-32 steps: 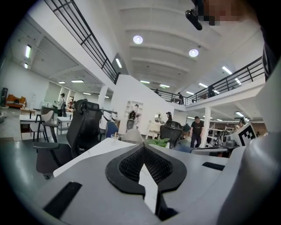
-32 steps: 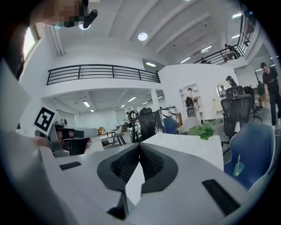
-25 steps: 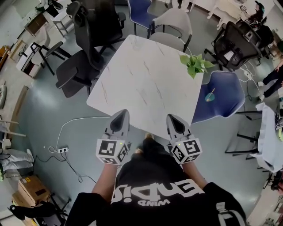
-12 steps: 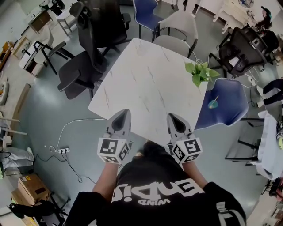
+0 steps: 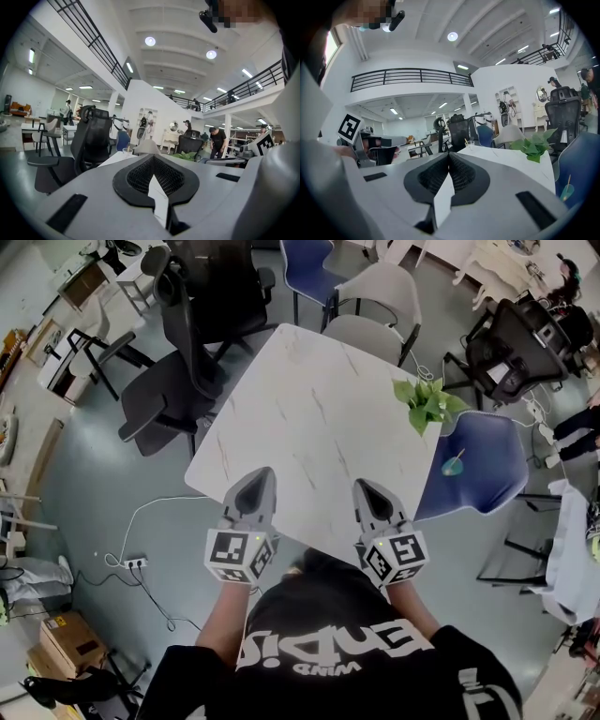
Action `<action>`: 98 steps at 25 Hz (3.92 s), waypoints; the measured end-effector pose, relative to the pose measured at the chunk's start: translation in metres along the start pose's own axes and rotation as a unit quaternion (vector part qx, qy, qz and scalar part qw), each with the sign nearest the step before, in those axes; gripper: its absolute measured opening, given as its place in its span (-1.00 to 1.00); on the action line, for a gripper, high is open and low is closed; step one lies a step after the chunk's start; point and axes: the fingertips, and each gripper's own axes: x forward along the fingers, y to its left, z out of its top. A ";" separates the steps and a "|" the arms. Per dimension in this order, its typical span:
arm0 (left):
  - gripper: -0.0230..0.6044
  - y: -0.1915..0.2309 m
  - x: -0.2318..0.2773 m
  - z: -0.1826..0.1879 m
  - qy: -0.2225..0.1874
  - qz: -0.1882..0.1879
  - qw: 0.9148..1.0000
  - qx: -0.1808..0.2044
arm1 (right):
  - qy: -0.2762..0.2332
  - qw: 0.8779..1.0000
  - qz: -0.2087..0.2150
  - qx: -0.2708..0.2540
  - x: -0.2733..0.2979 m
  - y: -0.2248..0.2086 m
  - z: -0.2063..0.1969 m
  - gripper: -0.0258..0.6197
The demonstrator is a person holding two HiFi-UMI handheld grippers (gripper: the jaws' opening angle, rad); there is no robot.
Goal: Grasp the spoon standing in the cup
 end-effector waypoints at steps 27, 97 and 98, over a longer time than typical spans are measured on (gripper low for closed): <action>-0.88 0.045 0.094 -0.005 0.022 0.015 1.000 -0.003 | 0.029 0.999 0.024 0.020 0.083 -0.042 -0.006 -0.88; -0.24 0.147 0.327 -0.028 0.064 0.000 0.994 0.085 | 0.047 0.998 -0.022 0.035 0.142 -0.061 -0.007 -0.88; -0.24 0.149 0.333 -0.030 0.065 0.000 0.994 0.084 | 0.049 0.998 -0.024 0.036 0.143 -0.062 -0.008 -0.88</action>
